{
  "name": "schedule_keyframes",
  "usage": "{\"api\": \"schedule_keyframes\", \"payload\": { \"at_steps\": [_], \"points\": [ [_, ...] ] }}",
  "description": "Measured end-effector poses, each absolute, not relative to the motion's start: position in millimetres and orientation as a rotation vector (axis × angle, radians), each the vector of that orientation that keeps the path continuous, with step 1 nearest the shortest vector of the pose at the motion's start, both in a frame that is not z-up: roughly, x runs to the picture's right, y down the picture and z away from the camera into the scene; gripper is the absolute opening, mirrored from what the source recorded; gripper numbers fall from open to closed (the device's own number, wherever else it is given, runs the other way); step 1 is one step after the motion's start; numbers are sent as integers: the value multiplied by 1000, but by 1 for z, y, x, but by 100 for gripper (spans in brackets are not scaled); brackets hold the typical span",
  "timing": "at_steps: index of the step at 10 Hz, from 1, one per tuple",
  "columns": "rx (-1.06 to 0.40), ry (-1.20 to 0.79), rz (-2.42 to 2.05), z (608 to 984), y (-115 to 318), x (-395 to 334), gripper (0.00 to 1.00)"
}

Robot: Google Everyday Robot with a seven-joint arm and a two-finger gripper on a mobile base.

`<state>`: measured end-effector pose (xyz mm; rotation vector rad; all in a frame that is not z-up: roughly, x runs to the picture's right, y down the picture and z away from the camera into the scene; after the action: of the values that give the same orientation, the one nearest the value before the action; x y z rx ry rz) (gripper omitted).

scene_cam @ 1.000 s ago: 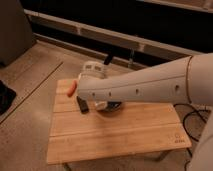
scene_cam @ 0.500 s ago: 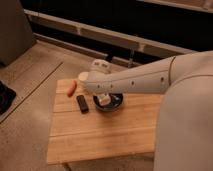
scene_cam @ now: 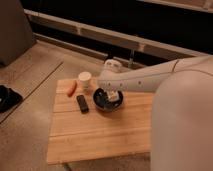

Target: Place the bottle in the ceramic bowl

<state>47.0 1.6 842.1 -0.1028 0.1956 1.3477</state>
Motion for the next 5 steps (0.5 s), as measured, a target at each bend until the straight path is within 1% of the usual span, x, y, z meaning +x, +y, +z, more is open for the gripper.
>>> {"api": "schedule_keyframes", "payload": {
  "at_steps": [2,5],
  "points": [
    [-116,200,1393,858,7,42,0],
    [-119,172,1431,879,3,34,0]
  ]
}}
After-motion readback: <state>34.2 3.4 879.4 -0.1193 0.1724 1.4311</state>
